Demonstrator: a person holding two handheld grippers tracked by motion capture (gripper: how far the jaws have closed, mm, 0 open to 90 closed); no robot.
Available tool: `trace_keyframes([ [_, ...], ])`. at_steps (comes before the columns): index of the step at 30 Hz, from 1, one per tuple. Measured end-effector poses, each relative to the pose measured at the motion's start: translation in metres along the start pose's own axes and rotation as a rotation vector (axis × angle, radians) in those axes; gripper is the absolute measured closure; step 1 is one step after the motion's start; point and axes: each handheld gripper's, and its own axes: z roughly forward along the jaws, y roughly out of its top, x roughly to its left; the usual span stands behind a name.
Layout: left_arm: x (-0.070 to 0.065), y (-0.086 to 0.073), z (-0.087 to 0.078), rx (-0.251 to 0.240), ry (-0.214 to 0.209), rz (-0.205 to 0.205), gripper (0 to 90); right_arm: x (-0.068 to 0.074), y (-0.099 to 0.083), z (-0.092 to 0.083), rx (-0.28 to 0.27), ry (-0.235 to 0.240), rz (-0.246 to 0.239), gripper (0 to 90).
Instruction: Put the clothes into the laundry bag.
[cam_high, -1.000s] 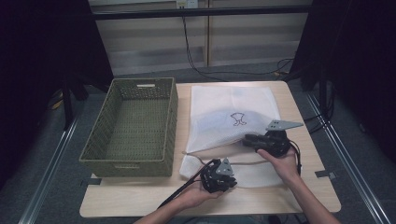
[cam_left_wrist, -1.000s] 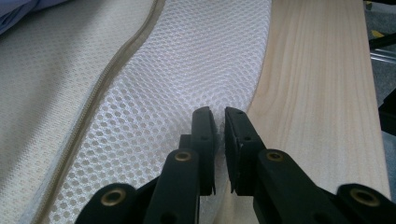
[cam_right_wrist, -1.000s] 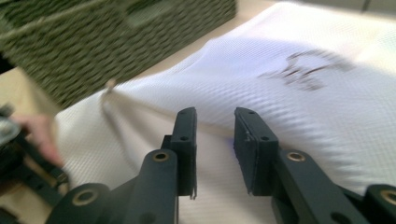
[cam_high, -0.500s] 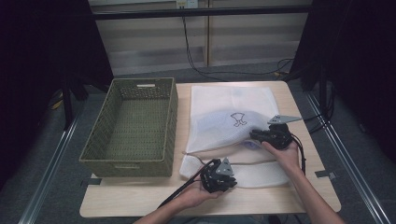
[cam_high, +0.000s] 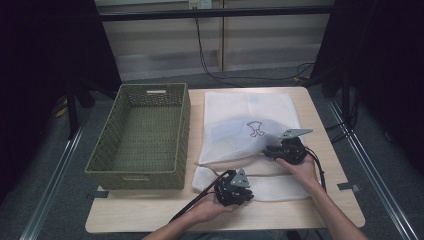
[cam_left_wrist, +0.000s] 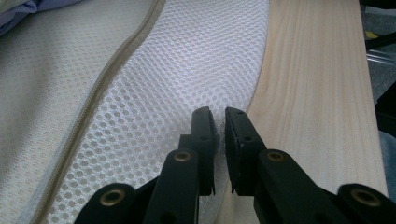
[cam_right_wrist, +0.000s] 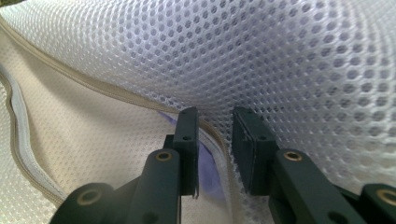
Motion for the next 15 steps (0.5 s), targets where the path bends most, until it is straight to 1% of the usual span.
trace_keyframes([
  [1,0.0003,0.0004,-0.0008,0.013,0.003,0.002,82.6,0.0006,-0.0002,0.0009,0.002,-0.001,0.001,71.3],
  [3,0.0006,-0.0001,-0.0002,0.002,-0.002,-0.004,82.6,-0.0004,-0.0004,0.0015,0.009,0.007,0.003,71.5],
  [5,0.0003,0.0003,-0.0010,0.012,0.003,-0.001,82.6,-0.0015,-0.0006,0.0001,0.009,0.020,0.019,71.6],
  [6,-0.0002,0.0002,-0.0004,0.005,0.006,0.001,82.5,-0.0015,-0.0013,0.0000,0.016,0.023,0.019,71.6],
  [8,0.0002,0.0002,-0.0011,0.013,0.003,-0.002,82.5,0.0005,-0.0034,0.0018,0.035,0.024,0.007,71.6],
  [9,0.0005,-0.0001,-0.0007,0.005,0.002,-0.005,82.5,0.0009,-0.0038,0.0028,0.036,0.028,-0.001,71.5],
  [10,0.0006,-0.0002,-0.0007,0.004,0.001,-0.005,82.5,0.0020,-0.0041,0.0035,0.042,0.027,0.003,71.6],
  [11,0.0002,-0.0002,-0.0010,0.009,0.002,-0.004,82.0,0.0018,-0.0039,0.0038,0.047,0.024,0.008,71.9],
  [12,0.0002,0.0000,-0.0012,0.011,0.002,-0.002,81.9,0.0016,-0.0035,0.0037,0.049,0.029,0.024,73.2],
  [15,0.0009,-0.0005,0.0000,-0.005,-0.007,-0.008,81.9,0.0011,-0.0035,0.0044,0.052,0.027,0.023,76.2],
])
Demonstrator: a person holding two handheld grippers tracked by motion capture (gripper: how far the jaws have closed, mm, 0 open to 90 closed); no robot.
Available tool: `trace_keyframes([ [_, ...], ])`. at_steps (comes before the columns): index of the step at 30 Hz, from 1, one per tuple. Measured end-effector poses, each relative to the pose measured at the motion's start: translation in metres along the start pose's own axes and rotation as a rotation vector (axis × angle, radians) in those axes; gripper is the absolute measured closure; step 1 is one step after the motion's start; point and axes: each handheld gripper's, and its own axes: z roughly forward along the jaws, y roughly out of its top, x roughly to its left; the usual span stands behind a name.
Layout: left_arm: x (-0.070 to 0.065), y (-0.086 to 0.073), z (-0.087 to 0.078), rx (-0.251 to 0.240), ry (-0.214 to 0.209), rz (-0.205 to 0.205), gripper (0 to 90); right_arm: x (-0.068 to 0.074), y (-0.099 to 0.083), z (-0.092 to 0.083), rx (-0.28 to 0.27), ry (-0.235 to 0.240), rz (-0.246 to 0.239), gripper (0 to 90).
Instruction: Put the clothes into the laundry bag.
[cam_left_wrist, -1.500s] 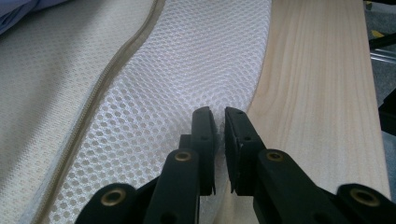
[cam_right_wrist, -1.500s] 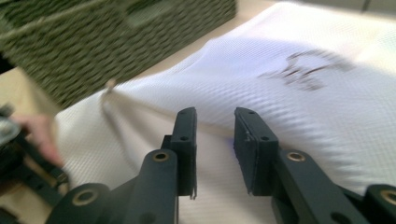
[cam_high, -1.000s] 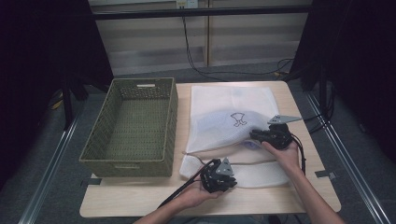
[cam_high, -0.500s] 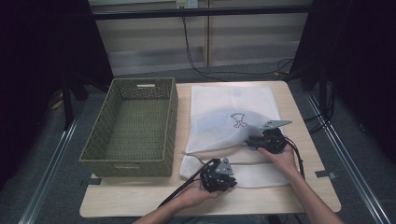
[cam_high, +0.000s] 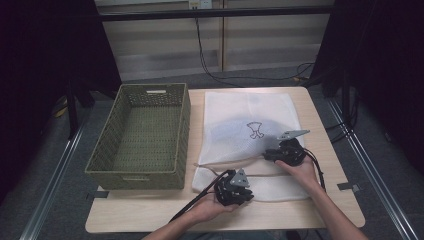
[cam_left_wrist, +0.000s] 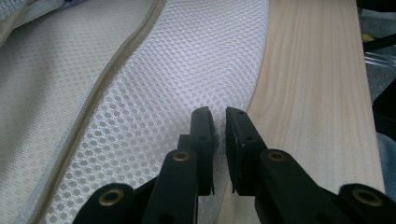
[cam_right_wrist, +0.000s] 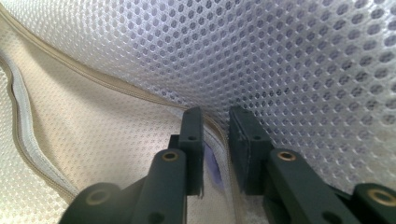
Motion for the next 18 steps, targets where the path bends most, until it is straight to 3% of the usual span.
trace_keyframes([
  [2,0.000,0.000,-0.001,0.010,0.004,0.004,81.9,0.000,0.000,0.000,0.009,-0.013,-0.006,80.9],
  [7,0.000,0.001,-0.001,0.021,0.007,0.014,81.7,-0.001,0.002,-0.001,0.018,-0.004,0.036,88.9],
  [12,-0.002,0.001,0.001,0.003,0.014,0.017,81.8,-0.001,0.003,-0.005,0.009,0.001,0.040,89.9],
  [15,-0.002,0.001,-0.001,0.028,0.016,0.030,80.6,-0.001,0.004,-0.009,0.000,0.015,0.061,89.9],
  [18,-0.002,0.001,0.001,0.001,0.014,0.014,80.7,-0.002,0.005,-0.011,-0.015,0.025,0.066,90.0],
])
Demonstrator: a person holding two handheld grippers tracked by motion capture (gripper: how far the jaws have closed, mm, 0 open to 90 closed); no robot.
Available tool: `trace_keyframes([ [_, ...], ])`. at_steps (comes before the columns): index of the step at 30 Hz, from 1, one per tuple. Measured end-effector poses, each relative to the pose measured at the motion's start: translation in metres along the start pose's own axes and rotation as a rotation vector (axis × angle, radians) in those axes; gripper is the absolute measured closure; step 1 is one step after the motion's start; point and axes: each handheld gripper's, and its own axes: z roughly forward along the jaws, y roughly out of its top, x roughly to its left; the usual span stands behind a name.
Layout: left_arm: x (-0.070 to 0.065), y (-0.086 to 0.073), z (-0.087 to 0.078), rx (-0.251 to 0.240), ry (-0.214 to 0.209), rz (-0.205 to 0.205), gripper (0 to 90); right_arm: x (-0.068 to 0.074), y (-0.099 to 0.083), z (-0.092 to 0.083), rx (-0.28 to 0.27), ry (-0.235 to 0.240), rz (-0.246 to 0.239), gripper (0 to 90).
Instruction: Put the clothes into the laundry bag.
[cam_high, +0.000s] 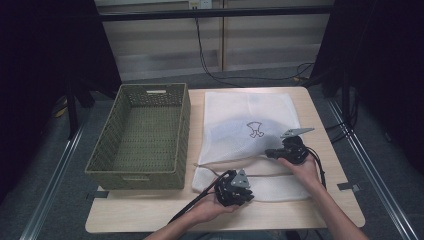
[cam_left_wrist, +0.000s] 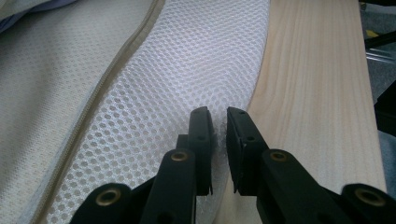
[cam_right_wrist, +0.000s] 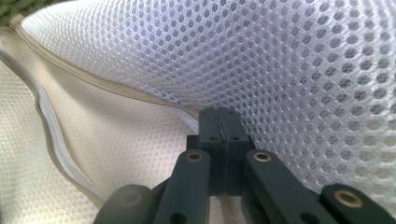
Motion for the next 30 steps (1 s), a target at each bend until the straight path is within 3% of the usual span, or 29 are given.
trace_keyframes([
  [8,0.000,0.000,0.000,0.002,-0.002,-0.003,80.9,0.006,0.004,-0.009,-0.043,0.020,-0.004,90.0],
  [11,0.000,0.000,0.000,0.000,0.000,-0.006,80.9,0.010,0.006,-0.015,-0.072,0.009,-0.009,90.0],
  [18,-0.002,0.001,-0.001,0.013,0.018,-0.005,81.0,0.017,0.013,-0.030,-0.138,0.031,-0.016,90.0],
  [28,0.000,0.001,0.000,0.016,0.011,0.003,81.6,0.032,0.023,-0.055,-0.231,0.060,-0.038,90.0],
  [30,-0.001,0.002,0.000,0.013,0.014,-0.011,81.6,0.036,0.026,-0.060,-0.251,0.063,-0.043,90.0],
])
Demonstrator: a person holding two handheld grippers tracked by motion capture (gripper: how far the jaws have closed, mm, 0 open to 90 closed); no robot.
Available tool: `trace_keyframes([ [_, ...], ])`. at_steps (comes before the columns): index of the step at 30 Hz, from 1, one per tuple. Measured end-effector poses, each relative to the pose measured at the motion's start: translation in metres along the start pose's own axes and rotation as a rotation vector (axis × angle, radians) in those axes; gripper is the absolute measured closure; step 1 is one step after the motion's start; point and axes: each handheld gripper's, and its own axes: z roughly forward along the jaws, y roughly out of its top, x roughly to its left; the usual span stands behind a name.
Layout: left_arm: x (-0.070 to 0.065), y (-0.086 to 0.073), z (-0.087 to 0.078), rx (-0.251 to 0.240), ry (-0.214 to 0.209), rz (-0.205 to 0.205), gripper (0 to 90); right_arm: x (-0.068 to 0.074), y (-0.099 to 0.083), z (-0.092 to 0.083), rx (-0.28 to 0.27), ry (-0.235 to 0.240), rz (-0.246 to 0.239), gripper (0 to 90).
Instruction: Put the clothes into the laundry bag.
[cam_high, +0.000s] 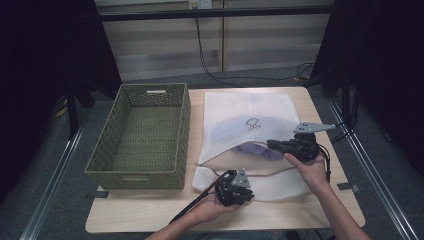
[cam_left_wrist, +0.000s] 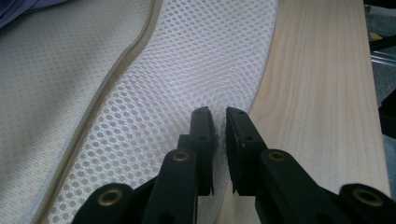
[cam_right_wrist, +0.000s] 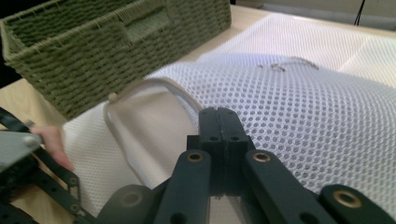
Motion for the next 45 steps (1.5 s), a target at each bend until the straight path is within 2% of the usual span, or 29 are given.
trace_keyframes([
  [5,0.001,0.001,0.001,0.003,-0.004,0.006,81.7,0.006,0.005,-0.009,-0.025,-0.002,-0.008,90.0],
  [15,0.001,0.005,0.002,0.028,0.013,0.003,81.7,0.022,0.004,-0.019,-0.016,0.009,-0.051,90.0],
  [16,0.001,0.004,0.003,0.003,0.012,-0.006,81.7,0.024,0.003,-0.019,-0.013,0.010,-0.049,90.0],
  [19,0.000,0.005,0.002,0.026,0.019,-0.001,81.7,0.028,-0.004,-0.016,0.026,0.009,-0.068,90.0],
  [23,0.001,0.005,0.004,0.005,0.018,-0.007,81.6,0.032,-0.014,-0.013,0.058,0.011,-0.076,90.0],
  [36,0.000,0.005,0.004,0.001,0.020,-0.012,81.4,0.026,-0.047,-0.008,0.129,0.001,-0.053,90.0],
  [43,0.000,0.004,0.005,-0.016,0.021,-0.020,80.8,0.022,-0.061,0.002,0.189,-0.011,-0.066,90.0],
  [45,-0.001,0.004,0.004,0.006,0.029,-0.010,80.2,0.022,-0.061,0.002,0.191,-0.012,-0.059,90.0],
])
